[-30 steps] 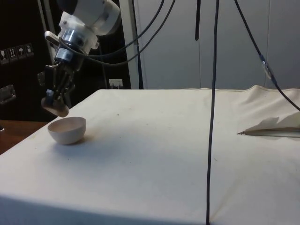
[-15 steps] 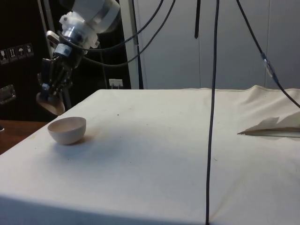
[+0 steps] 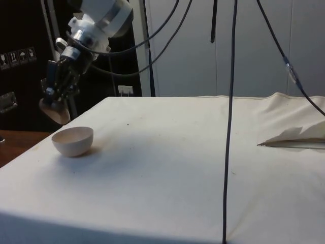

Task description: Pour the coffee beans from the cup into the bowl.

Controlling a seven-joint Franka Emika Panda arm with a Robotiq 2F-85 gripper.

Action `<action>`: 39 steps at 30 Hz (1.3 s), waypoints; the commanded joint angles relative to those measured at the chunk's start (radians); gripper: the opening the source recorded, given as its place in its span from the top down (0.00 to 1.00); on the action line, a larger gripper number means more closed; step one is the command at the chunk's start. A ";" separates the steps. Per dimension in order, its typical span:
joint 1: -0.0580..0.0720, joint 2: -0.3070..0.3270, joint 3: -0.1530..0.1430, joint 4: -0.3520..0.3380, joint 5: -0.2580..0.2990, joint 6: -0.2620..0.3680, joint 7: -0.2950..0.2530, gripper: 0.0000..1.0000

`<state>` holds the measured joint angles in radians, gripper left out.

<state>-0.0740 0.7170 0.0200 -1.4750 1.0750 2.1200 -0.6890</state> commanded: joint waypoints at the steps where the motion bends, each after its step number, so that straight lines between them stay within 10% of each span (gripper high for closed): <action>1: -0.007 -0.006 0.003 -0.009 0.015 -0.006 -0.007 1.00; 39: 0.000 0.003 -0.106 -0.003 0.210 -0.184 -0.071 1.00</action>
<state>-0.0740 0.7200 -0.0860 -1.4780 1.2850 1.9360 -0.7600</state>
